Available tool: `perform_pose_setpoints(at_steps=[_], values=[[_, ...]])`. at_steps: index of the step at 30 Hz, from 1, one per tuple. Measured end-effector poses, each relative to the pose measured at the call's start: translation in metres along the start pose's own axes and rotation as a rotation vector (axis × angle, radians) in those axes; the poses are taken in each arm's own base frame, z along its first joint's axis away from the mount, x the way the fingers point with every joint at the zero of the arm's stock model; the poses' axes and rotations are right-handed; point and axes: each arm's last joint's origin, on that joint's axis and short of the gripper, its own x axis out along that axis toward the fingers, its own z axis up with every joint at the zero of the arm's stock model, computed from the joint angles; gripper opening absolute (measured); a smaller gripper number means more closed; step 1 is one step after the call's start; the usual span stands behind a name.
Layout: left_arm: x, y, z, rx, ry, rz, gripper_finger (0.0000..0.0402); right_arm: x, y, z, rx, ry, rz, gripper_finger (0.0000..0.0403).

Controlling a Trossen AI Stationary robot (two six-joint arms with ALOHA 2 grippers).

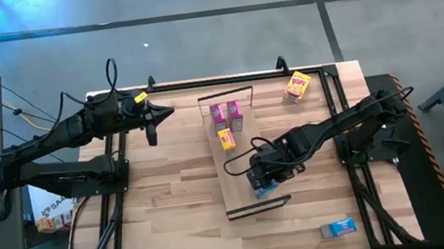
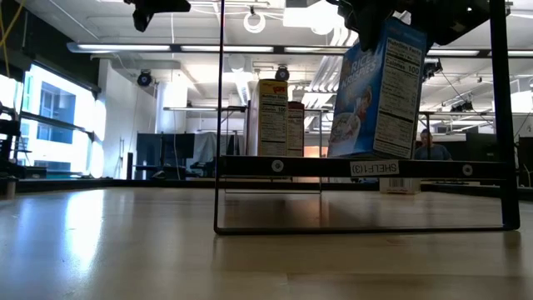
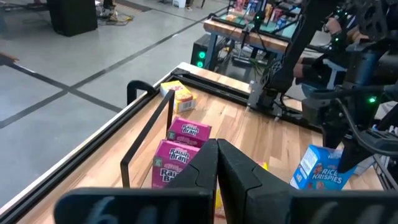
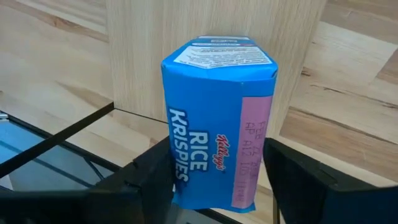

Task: Stack cereal on shelf
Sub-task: Put the top blue cereal box on the shelf, then put the blue cereal box on the shelf aligned with the other blue cereal box

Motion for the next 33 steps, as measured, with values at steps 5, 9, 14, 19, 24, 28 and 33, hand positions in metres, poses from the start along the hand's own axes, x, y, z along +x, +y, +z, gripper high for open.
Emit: perform_pose_setpoints(at_steps=[5, 9, 14, 19, 24, 28, 33], values=[[0.0, 0.0, 0.001, -0.001, -0.012, -0.002, 0.0, 0.0, 0.001, 0.0, -0.017, 0.001, 0.013, 0.0251], [0.0, 0.0, 0.001, -0.001, -0.015, -0.003, 0.0, 0.0, 0.002, 0.0, -0.023, 0.007, 0.025, 0.0261], [0.0, 0.0, 0.001, 0.0, -0.015, -0.003, 0.0, -0.002, 0.004, 0.0, -0.027, 0.005, 0.047, 0.0262], [0.0, 0.0, 0.001, 0.0, -0.015, -0.003, 0.0, -0.012, 0.009, 0.002, -0.06, -0.003, 0.068, 0.0262], [0.0, 0.0, 0.001, 0.0, -0.015, -0.003, 0.0, -0.025, 0.012, 0.006, -0.109, -0.007, 0.063, 0.0262], [0.0, 0.0, 0.001, 0.0, -0.014, -0.003, 0.0, -0.041, 0.012, 0.008, -0.193, -0.003, 0.036, 0.0262], [0.0, 0.0, 0.001, 0.0, -0.014, -0.003, 0.0, -0.063, 0.003, 0.006, -0.306, 0.012, -0.081, 0.0261]])
